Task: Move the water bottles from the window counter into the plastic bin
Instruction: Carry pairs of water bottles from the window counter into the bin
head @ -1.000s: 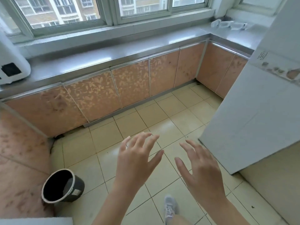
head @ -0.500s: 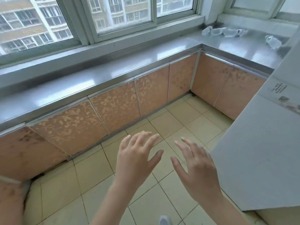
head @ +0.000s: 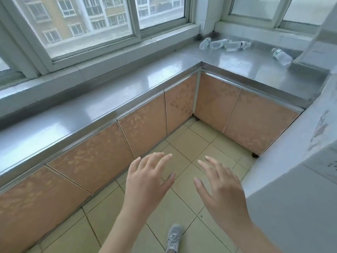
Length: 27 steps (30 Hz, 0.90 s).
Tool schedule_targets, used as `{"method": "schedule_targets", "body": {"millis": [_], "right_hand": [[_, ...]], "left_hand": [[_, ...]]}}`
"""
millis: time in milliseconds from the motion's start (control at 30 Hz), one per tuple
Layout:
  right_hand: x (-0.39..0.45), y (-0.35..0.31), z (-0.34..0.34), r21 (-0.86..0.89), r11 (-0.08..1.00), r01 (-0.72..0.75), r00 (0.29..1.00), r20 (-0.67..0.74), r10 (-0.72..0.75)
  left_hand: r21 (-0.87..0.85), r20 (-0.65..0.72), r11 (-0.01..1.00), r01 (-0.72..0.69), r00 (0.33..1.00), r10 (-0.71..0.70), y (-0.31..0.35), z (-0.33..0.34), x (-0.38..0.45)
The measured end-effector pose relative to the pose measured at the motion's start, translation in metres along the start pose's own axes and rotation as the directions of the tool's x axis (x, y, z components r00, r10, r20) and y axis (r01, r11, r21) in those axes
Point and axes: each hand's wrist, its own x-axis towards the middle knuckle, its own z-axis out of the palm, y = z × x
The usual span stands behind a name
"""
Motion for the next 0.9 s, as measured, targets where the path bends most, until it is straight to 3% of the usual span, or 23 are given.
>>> {"method": "schedule_targets", "body": {"millis": [433,900], "right_hand": [[0.215,0.073,0.033,-0.033,0.985,-0.168,0.985,-0.044,0.167],[0.452,0.212,0.054,-0.012,0.986,-0.168,0.985,-0.036,0.167]], "left_hand": [[-0.084,0.045,0.982,-0.168,0.984,0.172,-0.011,0.098,0.24],[-0.087,0.088,0.988,-0.128,0.987,0.136,0.032,0.221,0.477]]}}
